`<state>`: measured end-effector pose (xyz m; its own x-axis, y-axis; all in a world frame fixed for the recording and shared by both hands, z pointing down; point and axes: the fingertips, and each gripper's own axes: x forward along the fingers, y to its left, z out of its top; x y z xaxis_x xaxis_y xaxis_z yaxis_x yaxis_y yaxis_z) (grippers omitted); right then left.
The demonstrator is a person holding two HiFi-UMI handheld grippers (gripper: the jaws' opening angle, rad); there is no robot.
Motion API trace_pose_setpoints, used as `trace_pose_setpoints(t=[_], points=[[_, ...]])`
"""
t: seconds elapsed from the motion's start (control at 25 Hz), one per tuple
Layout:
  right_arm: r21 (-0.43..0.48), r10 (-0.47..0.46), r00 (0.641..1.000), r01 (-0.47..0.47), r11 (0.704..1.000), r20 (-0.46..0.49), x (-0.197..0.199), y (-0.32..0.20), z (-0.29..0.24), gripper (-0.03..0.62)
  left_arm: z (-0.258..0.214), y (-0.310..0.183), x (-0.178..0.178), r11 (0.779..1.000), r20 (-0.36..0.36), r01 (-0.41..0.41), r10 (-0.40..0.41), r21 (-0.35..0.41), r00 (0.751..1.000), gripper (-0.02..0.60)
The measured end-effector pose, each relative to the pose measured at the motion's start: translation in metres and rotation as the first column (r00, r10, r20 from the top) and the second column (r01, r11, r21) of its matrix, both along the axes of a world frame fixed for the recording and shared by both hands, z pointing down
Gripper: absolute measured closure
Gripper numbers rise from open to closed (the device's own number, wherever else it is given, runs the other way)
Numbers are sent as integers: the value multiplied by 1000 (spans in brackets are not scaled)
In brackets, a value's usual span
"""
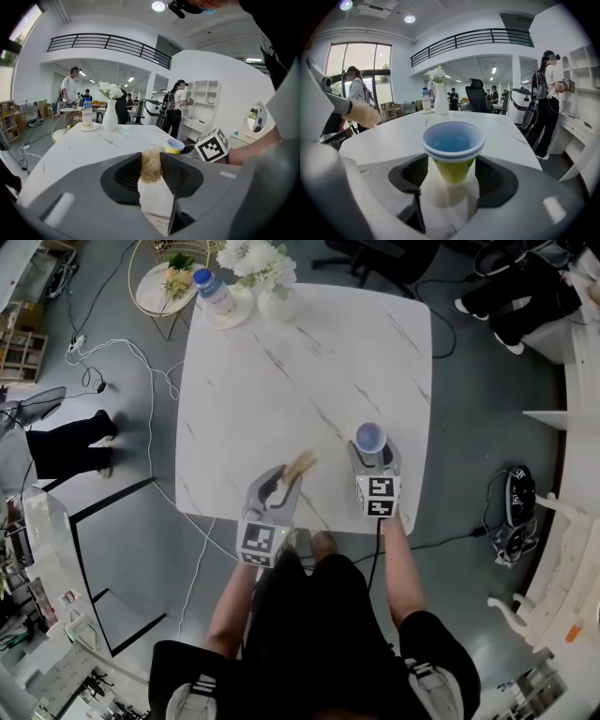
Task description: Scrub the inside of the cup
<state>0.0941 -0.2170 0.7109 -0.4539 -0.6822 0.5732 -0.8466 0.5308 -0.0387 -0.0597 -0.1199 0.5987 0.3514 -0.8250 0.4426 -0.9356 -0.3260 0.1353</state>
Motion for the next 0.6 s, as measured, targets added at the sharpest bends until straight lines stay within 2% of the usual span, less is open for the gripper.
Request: trace_pose_setpoints(t=[0.4,0.6], points=[[-25,10,999,-11,1000,-46,7,28,8,290,-7,17,-3,1000,3,-16,16,14,1000,453],[-21,20,999,-21,1000,-40,8,42,1,290,-13,30,-4,999,6,-27,26,27,1000,453]])
